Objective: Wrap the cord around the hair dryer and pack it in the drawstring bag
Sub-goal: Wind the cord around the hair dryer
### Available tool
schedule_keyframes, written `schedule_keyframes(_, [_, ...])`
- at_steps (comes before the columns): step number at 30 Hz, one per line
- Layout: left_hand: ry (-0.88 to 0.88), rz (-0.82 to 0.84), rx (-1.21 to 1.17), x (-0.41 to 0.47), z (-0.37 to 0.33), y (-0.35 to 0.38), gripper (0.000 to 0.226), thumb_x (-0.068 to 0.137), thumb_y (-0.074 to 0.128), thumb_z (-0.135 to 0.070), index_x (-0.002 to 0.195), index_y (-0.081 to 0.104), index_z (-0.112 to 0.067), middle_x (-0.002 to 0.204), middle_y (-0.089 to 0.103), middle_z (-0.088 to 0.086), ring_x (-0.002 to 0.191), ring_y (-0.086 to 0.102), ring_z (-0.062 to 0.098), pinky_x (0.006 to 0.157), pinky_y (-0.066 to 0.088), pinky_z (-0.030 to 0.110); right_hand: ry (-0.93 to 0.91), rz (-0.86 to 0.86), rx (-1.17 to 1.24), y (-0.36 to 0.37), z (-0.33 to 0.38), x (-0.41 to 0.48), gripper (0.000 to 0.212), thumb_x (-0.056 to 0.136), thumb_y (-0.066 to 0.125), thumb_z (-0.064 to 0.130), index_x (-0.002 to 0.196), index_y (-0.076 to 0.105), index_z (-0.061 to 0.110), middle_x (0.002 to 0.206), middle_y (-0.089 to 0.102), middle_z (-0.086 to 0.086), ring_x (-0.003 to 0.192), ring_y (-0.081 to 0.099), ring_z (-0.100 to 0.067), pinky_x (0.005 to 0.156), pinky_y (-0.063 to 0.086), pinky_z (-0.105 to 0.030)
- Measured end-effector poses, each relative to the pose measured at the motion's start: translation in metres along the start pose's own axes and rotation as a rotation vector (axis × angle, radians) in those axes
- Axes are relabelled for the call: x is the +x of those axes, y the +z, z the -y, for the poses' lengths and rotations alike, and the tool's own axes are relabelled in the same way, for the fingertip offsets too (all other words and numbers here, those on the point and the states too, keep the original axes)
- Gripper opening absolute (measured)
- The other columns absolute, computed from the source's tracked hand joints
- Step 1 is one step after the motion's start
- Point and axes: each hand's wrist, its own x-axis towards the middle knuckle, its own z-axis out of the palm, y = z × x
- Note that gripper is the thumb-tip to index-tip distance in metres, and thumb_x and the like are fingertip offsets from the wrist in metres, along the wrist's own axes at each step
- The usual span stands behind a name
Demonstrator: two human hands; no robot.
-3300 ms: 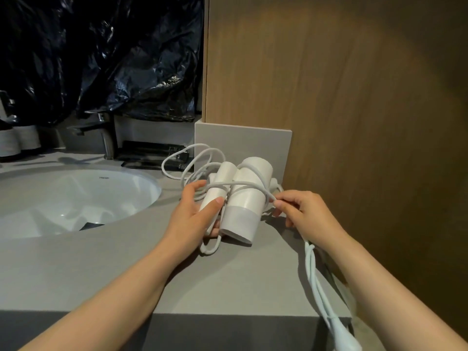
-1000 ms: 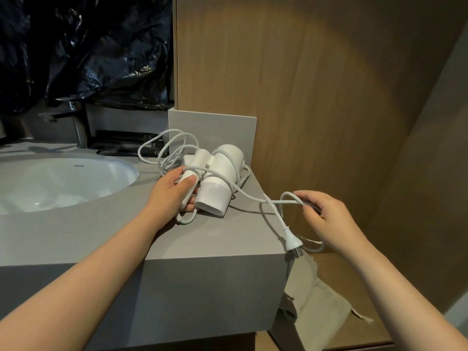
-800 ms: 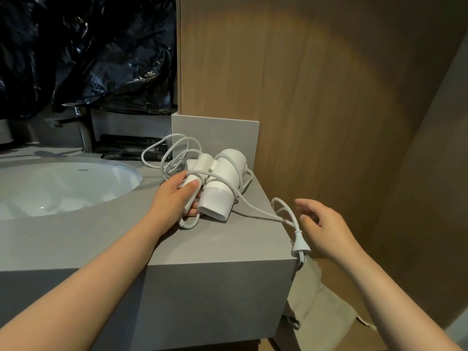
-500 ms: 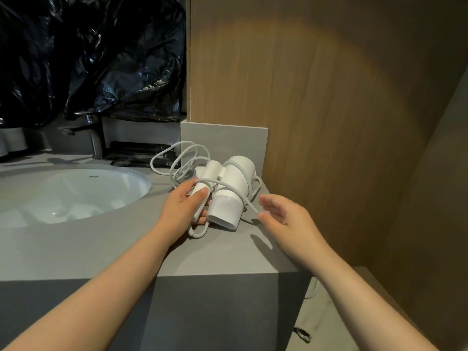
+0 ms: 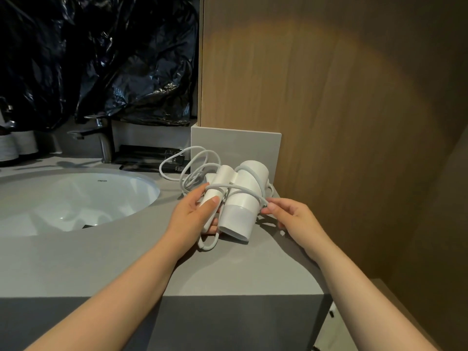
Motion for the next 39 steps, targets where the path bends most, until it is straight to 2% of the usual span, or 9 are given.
schedule_keyframes(2, [0.009, -0.008, -0.021, 0.000, -0.001, -0.001, 0.030, 0.099, 0.050, -0.009, 0.117, 0.061, -0.029, 0.089, 0.066, 0.008, 0.069, 0.062, 0.022, 0.057, 0.058, 0.029, 0.018, 0.072, -0.032, 0.000, 0.005, 0.006, 0.026, 0.098, 0.052, 0.030, 0.115, 0.069, 0.020, 0.104, 0.067, 0.018, 0.065, 0.055, -0.001, 0.063, 0.046, -0.015])
schedule_keyframes(4, [0.011, 0.003, -0.043, 0.001, -0.002, -0.002, 0.030, 0.099, 0.050, -0.009, 0.115, 0.061, -0.032, 0.090, 0.067, 0.009, 0.070, 0.063, 0.023, 0.058, 0.059, 0.029, 0.019, 0.132, -0.072, 0.000, 0.009, 0.009, 0.025, 0.100, 0.048, 0.032, 0.117, 0.066, 0.027, 0.097, 0.068, 0.008, 0.069, 0.054, -0.006, 0.068, 0.046, -0.022])
schedule_keyframes(11, [0.022, 0.006, -0.076, 0.003, -0.004, -0.005, 0.035, 0.099, 0.050, -0.012, 0.128, 0.056, -0.030, 0.092, 0.071, 0.009, 0.068, 0.067, 0.018, 0.060, 0.059, 0.030, -0.013, 0.152, 0.198, 0.021, 0.015, 0.011, 0.018, 0.101, 0.042, 0.037, 0.107, 0.057, 0.044, 0.064, 0.054, 0.008, 0.076, 0.051, -0.015, 0.065, 0.049, -0.011])
schedule_keyframes(14, [0.026, 0.002, -0.093, 0.001, -0.004, -0.006, 0.042, 0.098, 0.052, -0.013, 0.138, 0.050, -0.025, 0.096, 0.070, 0.013, 0.068, 0.067, 0.020, 0.057, 0.056, 0.029, -0.030, 0.193, 0.237, 0.023, 0.009, 0.008, 0.020, 0.100, 0.041, 0.041, 0.107, 0.060, 0.044, 0.072, 0.050, -0.007, 0.068, 0.048, -0.015, 0.082, 0.050, -0.026])
schedule_keyframes(17, [0.022, -0.011, -0.102, 0.000, -0.005, -0.007, 0.046, 0.097, 0.053, -0.016, 0.142, 0.046, -0.026, 0.094, 0.070, 0.012, 0.067, 0.065, 0.018, 0.056, 0.054, 0.027, -0.049, 0.149, 0.251, 0.020, 0.009, 0.006, 0.020, 0.099, 0.045, 0.037, 0.108, 0.056, 0.051, 0.078, 0.055, -0.006, 0.063, 0.051, -0.010, 0.068, 0.054, -0.017])
schedule_keyframes(19, [0.005, -0.019, -0.094, 0.000, -0.005, -0.007, 0.047, 0.097, 0.053, -0.018, 0.143, 0.044, -0.029, 0.090, 0.072, 0.007, 0.070, 0.066, 0.019, 0.057, 0.057, 0.030, -0.069, 0.099, 0.244, 0.020, 0.009, 0.005, 0.022, 0.098, 0.046, 0.035, 0.115, 0.053, 0.048, 0.076, 0.057, -0.004, 0.062, 0.052, -0.009, 0.058, 0.051, -0.011])
schedule_keyframes(22, [-0.019, -0.095, -0.055, 0.002, -0.003, -0.005, 0.049, 0.095, 0.058, -0.020, 0.140, 0.041, -0.029, 0.086, 0.074, 0.001, 0.076, 0.070, 0.020, 0.063, 0.058, 0.035, -0.103, 0.045, 0.224, 0.022, 0.008, 0.003, 0.022, 0.097, 0.048, 0.033, 0.114, 0.053, 0.046, 0.071, 0.059, 0.002, 0.060, 0.050, -0.009, 0.060, 0.052, -0.012])
schedule_keyframes(29, [0.101, -0.313, 0.232, 0.003, 0.001, -0.007, 0.023, 0.089, 0.067, -0.026, 0.104, 0.050, -0.022, 0.074, 0.074, 0.001, 0.065, 0.070, 0.014, 0.051, 0.051, 0.018, -0.114, -0.080, 0.216, 0.024, 0.004, 0.004, 0.031, 0.090, 0.060, 0.031, 0.122, 0.057, 0.032, 0.085, 0.073, 0.016, 0.058, 0.062, -0.005, 0.058, 0.053, -0.013])
schedule_keyframes(39, [0.111, -0.210, 0.069, -0.001, -0.008, -0.005, 0.018, 0.092, 0.063, -0.015, 0.110, 0.059, -0.013, 0.075, 0.075, 0.007, 0.066, 0.069, 0.023, 0.061, 0.059, 0.036, -0.125, -0.096, 0.235, 0.021, 0.005, 0.005, 0.052, 0.082, 0.060, 0.040, 0.130, 0.060, 0.021, 0.109, 0.070, 0.008, 0.068, 0.067, -0.004, 0.059, 0.052, -0.012])
